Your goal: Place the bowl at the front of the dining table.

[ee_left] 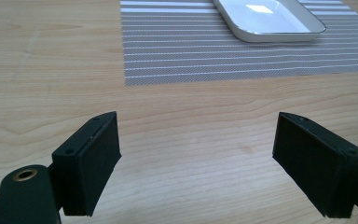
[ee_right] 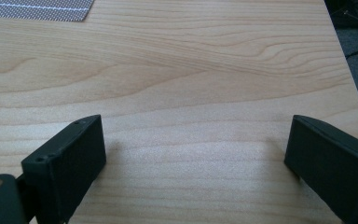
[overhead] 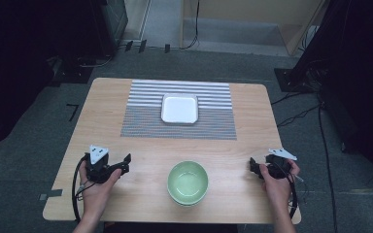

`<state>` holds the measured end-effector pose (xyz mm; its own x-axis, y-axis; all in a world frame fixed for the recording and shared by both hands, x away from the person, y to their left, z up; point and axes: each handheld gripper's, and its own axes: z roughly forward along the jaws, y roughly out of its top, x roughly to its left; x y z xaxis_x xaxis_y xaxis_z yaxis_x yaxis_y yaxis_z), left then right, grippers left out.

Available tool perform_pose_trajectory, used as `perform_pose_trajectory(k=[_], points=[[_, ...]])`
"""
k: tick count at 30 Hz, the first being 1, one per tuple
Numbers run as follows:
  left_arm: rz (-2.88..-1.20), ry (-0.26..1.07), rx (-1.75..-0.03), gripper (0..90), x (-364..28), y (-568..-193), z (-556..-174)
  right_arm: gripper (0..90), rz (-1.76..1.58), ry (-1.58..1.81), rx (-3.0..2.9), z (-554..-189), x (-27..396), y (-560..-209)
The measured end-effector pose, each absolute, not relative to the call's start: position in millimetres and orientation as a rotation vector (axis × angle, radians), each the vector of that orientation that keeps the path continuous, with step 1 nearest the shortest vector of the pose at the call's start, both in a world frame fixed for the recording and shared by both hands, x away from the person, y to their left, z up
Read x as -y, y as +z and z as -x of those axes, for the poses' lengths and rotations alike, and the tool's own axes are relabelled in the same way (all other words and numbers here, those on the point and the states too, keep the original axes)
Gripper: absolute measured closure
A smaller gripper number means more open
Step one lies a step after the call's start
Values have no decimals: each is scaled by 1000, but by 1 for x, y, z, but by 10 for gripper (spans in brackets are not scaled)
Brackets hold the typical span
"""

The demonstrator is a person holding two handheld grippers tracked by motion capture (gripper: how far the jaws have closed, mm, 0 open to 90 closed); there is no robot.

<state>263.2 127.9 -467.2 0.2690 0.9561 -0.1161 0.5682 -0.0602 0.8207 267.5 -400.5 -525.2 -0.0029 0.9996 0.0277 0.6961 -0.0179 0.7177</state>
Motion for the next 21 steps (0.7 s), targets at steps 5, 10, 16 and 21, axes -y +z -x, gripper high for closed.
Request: perform_pose_trajectory(k=[5,10,16,21], points=[[-1742,616,-1369,147,-116,-461,-265,50,-1755,775,-1760,-267,400,-525],[-1716,582,-1346,148,-105,-458,-271,49,-1763,774,-1749,-268,398,-525],[-1722,568,-1314,148,-90,-451,-272,50,-1744,781,-1774,-266,399,-525],[-1747,550,-1273,148,-81,-446,-267,51,-1744,781,-1774,-265,398,-525]])
